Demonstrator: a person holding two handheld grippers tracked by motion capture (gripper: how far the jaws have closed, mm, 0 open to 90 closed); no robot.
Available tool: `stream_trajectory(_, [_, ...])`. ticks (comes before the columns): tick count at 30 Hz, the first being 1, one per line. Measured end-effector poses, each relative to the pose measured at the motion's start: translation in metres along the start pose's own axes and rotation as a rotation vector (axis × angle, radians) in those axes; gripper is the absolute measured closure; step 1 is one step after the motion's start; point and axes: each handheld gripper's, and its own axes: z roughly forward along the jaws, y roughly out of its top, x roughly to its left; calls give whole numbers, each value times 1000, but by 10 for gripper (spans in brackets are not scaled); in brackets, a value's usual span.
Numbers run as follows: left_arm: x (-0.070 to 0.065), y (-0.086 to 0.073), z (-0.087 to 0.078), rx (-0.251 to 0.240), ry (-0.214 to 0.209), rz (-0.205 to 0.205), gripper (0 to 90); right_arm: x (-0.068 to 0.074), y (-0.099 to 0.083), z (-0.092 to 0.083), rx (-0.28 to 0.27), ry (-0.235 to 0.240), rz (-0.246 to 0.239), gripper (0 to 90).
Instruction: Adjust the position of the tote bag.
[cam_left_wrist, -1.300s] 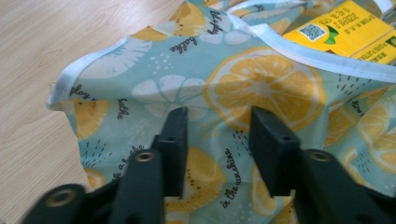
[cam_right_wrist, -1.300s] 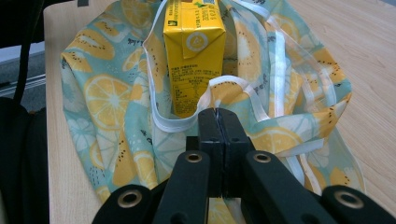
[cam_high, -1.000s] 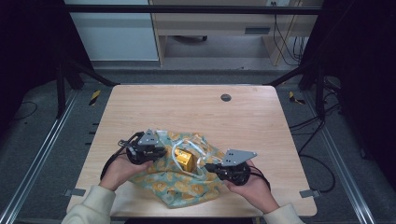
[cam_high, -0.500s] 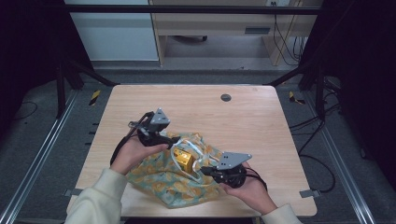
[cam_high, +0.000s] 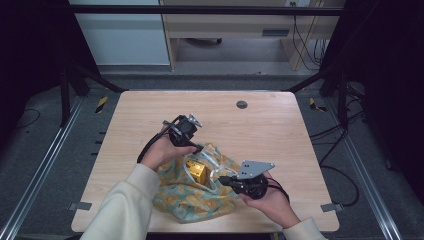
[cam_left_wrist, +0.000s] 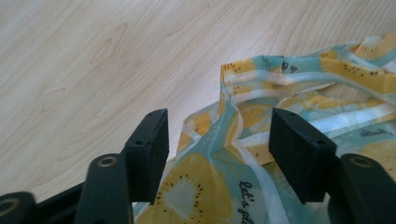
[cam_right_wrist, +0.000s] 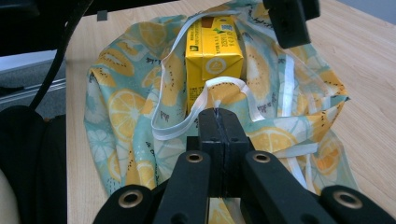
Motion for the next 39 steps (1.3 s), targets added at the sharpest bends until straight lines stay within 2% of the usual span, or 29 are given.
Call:
stream_trajectory(5, [2, -1, 2, 46, 7, -16, 466, 0, 0, 1, 4, -2, -1, 900])
stream_trajectory(8, [-1, -2, 2, 80, 3, 10, 558, 0, 0, 2, 9, 0, -2, 900])
stream_trajectory(11, [-2, -3, 1, 94, 0, 27, 660, -1, 0, 2, 5, -4, -1, 900])
stream_trajectory(17, [0, -7, -1, 78, -8, 25, 860, -2, -1, -1, 4, -16, 2, 900])
stream_trajectory(20, [1, -8, -9, 45, 10, 27, 900, -4, -1, -3, 2, -29, 6, 900])
stream_trajectory(24, [0, -11, -29, -52, 50, 33, 900, -7, -2, -8, -5, -59, 16, 900])
stream_trajectory(26, [-2, -16, -41, -133, 71, 24, 900, -8, -2, -13, -11, -83, 19, 900])
stream_trajectory(28, [-3, -22, -55, -183, 98, 23, 900, -7, -2, -18, -23, -110, 17, 900])
stream_trajectory(29, [-4, -27, -65, -230, 113, 20, 900, -7, -2, -21, -30, -116, 18, 900])
stream_trajectory(30, [-4, -27, -65, -230, 113, 20, 900, -7, -2, -21, -30, -116, 18, 900])
stream_trajectory(31, [-6, -39, -81, -320, 135, -7, 900, -7, -1, -27, -48, -132, 20, 900])
stream_trajectory(33, [-8, -51, -93, -378, 140, -21, 900, -7, 0, -30, -59, -135, 23, 900])
stream_trajectory(36, [-15, -78, -111, -475, 129, -39, 900, -1, 1, -33, -65, -125, 14, 900])
stream_trajectory(39, [-24, -109, -119, -542, 84, -51, 900, 9, -1, -34, -56, -105, -8, 900])
